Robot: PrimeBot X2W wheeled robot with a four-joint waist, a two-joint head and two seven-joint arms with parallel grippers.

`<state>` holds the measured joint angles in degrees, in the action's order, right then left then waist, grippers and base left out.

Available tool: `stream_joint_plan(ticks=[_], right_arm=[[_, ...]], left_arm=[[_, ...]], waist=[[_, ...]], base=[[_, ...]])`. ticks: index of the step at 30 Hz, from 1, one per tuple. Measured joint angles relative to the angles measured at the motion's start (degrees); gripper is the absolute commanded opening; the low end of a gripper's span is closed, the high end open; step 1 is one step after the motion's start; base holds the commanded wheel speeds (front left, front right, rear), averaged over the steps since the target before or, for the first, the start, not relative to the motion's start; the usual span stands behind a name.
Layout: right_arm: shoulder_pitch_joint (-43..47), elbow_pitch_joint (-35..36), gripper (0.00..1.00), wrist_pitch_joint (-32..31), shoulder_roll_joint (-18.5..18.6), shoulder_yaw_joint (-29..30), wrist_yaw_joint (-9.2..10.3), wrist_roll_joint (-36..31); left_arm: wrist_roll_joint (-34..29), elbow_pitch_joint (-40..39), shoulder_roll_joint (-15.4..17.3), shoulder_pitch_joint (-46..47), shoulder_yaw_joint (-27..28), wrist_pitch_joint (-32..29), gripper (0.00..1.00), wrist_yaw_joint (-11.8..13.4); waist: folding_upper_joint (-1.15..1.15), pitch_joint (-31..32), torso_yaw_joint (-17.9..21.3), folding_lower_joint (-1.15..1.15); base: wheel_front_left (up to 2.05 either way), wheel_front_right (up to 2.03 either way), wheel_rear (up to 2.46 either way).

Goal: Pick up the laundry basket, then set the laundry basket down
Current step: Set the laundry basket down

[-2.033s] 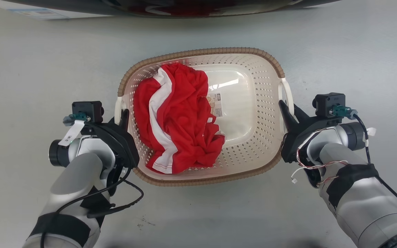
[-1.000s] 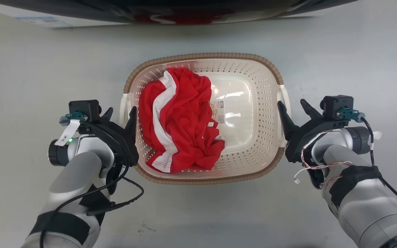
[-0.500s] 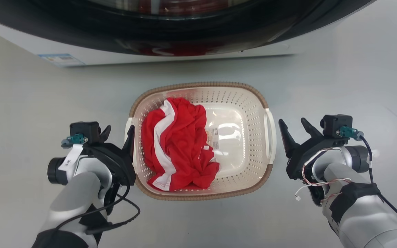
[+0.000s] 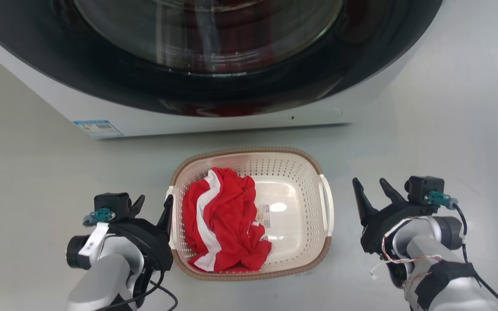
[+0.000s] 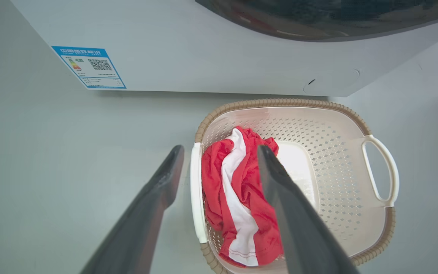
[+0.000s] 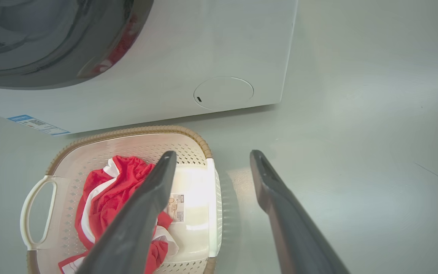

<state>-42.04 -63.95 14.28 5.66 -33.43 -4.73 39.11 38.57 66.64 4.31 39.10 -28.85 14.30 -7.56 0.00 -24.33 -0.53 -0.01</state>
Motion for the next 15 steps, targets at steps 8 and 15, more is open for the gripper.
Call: stream_joint_plan(ticks=[8,15], right_arm=[[5.3,5.0,1.0,0.0,0.8,1.5,1.76,-0.8],[9.5,11.4,1.0,0.0,2.2,3.4,3.48,-2.7]], left_arm=[[-0.1,-6.0,1.0,-5.2,2.4,0.0,1.0,1.1],[-2.4,-13.1,2.9,-10.0,3.5,0.0,1.0,3.2]], waist=[[0.0,6.4,-0.1,0.0],[0.0,12.0,-0.4,0.0]], base=[[0.0,0.0,0.0],[0.0,0.0,0.0]])
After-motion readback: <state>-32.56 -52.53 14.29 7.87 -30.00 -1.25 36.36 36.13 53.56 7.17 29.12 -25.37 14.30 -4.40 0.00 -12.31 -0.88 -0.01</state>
